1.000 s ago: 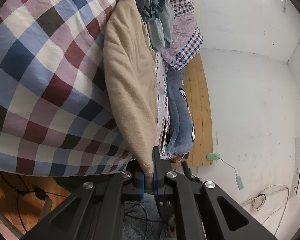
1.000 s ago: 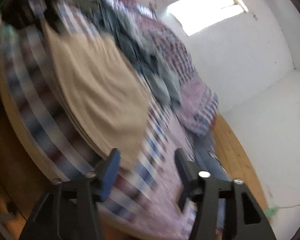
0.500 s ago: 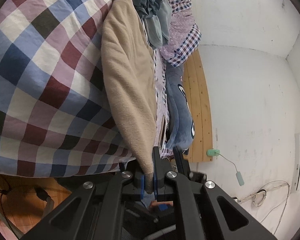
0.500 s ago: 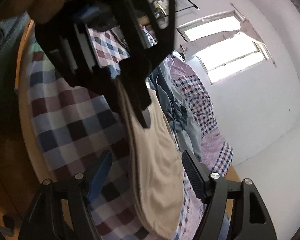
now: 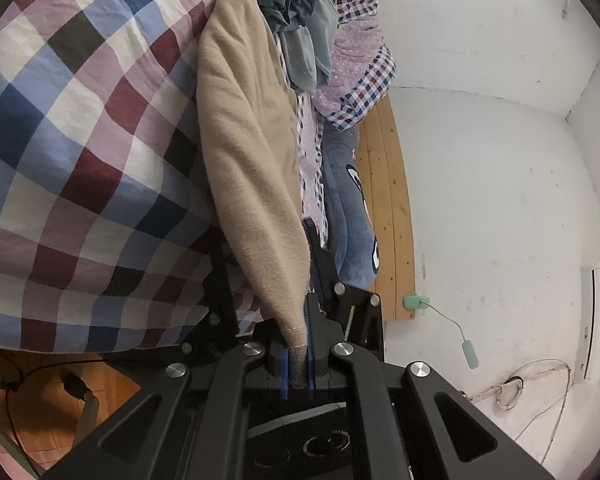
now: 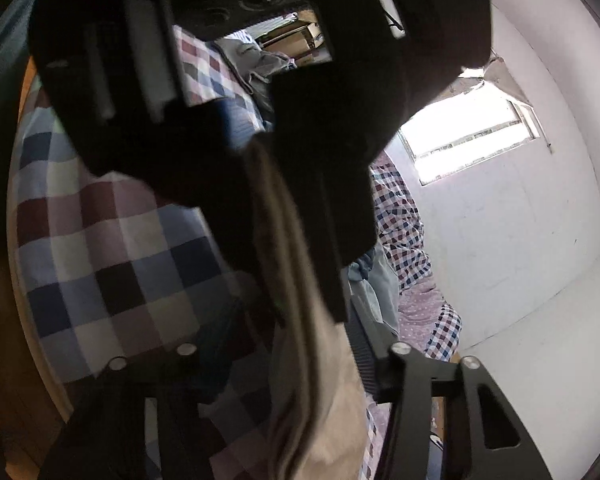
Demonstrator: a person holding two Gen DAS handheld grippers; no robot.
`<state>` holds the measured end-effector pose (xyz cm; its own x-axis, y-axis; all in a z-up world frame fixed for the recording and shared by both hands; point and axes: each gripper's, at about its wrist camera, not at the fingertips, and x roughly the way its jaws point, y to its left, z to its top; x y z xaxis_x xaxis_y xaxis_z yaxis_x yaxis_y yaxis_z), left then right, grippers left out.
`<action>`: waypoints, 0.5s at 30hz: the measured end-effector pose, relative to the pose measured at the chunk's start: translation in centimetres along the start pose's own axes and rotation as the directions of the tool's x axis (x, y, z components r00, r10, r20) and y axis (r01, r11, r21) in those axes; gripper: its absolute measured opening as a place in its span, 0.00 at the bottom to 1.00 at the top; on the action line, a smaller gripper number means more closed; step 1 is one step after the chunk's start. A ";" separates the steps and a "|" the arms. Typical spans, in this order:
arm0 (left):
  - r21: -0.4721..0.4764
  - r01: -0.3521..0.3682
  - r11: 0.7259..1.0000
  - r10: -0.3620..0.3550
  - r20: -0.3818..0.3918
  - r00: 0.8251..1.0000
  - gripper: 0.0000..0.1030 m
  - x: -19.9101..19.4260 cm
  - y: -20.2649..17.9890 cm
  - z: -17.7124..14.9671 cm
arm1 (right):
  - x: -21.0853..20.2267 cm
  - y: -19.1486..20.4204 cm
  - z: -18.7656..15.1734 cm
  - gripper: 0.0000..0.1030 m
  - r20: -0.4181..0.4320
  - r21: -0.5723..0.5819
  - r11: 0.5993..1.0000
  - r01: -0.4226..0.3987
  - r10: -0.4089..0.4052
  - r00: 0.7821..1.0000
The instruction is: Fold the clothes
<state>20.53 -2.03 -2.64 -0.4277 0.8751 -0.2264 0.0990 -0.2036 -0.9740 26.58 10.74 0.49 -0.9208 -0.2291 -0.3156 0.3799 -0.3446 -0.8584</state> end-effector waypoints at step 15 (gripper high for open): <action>-0.014 -0.043 0.999 0.043 0.076 0.996 0.64 -1.6 0.1 1.4 | -0.4 -3.5 0.3 0.08 0.015 0.164 0.986 -0.027 0.025 1.000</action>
<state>19.98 -4.04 -2.40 -0.4896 0.8298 -0.2678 0.1292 -0.2347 -0.9634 25.61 11.71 3.74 -0.9096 -0.2517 -0.3307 0.4141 -0.4829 -0.7715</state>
